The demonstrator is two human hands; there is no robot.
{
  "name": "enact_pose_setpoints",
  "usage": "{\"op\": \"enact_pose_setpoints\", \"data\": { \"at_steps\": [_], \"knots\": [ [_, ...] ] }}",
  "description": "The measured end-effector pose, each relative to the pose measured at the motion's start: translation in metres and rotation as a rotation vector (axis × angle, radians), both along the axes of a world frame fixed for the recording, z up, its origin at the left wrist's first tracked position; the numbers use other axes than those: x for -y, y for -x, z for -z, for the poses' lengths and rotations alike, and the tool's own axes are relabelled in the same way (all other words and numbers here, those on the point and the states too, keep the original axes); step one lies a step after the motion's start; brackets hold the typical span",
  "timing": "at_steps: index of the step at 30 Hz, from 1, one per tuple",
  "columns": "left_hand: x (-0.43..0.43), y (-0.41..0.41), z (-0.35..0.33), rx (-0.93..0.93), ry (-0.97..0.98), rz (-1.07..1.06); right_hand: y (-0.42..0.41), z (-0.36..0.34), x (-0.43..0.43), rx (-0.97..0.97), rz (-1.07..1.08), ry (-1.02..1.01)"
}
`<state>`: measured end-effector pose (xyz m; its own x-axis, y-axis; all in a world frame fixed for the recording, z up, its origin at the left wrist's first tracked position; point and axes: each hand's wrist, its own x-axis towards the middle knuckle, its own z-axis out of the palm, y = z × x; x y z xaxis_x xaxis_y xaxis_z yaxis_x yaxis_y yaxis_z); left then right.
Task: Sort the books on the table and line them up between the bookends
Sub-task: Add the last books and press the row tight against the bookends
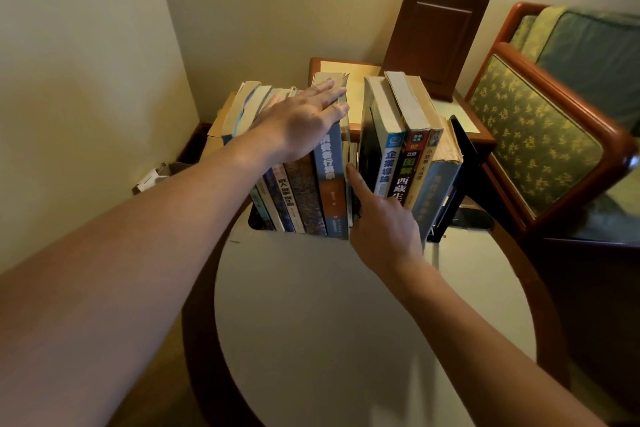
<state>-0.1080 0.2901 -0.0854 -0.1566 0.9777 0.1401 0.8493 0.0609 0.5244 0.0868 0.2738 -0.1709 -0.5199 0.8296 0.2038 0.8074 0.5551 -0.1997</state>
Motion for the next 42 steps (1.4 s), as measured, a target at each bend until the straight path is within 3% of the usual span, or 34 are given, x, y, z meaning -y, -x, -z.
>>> {"op": "enact_pose_setpoints", "data": {
  "at_steps": [19,27,42],
  "knots": [
    [-0.005,-0.03,-0.009,-0.036,0.014,0.073,-0.007,0.011,0.006,-0.216,0.115,0.252],
    [-0.005,-0.022,-0.01,-0.018,0.004,0.067,-0.02,0.025,0.024,-0.288,-0.036,-0.109],
    [-0.005,-0.023,-0.003,-0.042,-0.012,0.056,-0.032,0.028,0.02,-0.137,-0.023,-0.005]
  ]
}}
